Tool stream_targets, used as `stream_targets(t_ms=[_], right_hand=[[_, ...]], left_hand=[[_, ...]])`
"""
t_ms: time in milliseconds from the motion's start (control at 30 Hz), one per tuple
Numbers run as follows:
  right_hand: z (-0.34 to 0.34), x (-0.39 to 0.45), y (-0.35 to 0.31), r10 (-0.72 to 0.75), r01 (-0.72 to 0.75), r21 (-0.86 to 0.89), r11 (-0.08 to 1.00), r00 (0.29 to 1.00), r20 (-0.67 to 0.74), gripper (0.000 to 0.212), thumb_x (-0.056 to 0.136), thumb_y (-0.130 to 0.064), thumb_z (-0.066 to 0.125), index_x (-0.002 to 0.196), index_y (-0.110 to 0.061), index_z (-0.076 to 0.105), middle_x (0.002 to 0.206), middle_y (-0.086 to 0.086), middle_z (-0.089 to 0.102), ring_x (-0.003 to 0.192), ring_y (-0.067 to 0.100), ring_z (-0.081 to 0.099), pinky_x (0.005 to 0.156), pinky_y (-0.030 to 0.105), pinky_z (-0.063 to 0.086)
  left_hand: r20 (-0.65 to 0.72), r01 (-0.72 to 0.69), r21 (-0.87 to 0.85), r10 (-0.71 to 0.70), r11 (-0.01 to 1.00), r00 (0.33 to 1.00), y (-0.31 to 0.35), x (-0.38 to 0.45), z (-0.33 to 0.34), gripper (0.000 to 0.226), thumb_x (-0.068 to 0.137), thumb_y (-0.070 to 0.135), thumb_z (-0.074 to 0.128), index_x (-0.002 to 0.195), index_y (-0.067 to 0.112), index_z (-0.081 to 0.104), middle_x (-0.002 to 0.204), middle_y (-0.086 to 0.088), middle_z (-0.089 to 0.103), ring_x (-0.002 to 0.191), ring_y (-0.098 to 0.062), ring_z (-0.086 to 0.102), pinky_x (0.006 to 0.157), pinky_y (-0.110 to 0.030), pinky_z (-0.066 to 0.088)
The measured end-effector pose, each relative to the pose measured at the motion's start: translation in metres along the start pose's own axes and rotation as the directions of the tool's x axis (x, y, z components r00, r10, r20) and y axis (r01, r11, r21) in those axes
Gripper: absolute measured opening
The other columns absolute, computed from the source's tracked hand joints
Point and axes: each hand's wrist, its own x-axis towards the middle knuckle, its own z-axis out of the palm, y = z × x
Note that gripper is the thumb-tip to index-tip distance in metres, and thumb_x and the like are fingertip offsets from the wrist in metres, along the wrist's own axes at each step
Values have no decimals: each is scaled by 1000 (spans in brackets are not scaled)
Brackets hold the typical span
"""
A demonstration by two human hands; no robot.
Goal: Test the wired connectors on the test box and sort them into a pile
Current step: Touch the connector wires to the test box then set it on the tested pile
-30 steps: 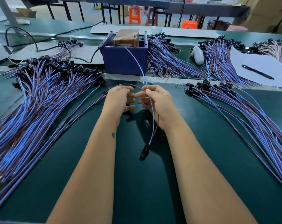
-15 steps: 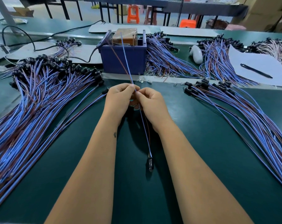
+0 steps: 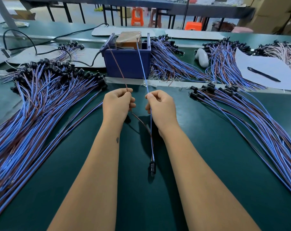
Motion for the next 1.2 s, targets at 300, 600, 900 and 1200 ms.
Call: stream_targets(t_ms=[300, 600, 900, 1200], right_hand=[[1, 2, 2, 20, -20, 7, 1000, 1000, 14, 15, 95, -16, 53, 83, -17, 62, 53, -9, 57, 55, 6, 51, 68, 33, 48], [1, 3, 3, 13, -14, 13, 1000, 999, 34, 15, 95, -12, 52, 96, -18, 65, 61, -6, 59, 55, -2, 53, 67, 27, 48], [1, 5, 2, 23, -23, 7, 1000, 999, 26, 14, 96, -12, 52, 99, -17, 65, 61, -6, 59, 61, 5, 54, 69, 29, 49], [1, 5, 1, 27, -27, 17, 999, 1000, 14, 15, 96, -12, 51, 99, -16, 65, 64, -5, 58, 60, 3, 53, 68, 25, 47]], left_hand=[[-32, -9, 47, 11, 999, 999, -1, 0, -1, 24, 89, 9, 52, 91, 25, 70, 58, 12, 65, 47, 2, 55, 48, -13, 46], [-77, -31, 53, 35, 998, 996, -6, 7, -3, 27, 93, 14, 54, 117, 20, 67, 69, 10, 68, 49, 4, 55, 50, -15, 46], [-99, -79, 40, 83, 996, 992, -5, 11, -4, 30, 96, 16, 54, 124, 17, 66, 74, 10, 69, 50, 5, 53, 55, -13, 46], [-109, -99, 8, 99, 995, 989, -6, 13, -7, 29, 97, 15, 55, 125, 17, 65, 77, 7, 69, 51, 4, 53, 66, -19, 47]])
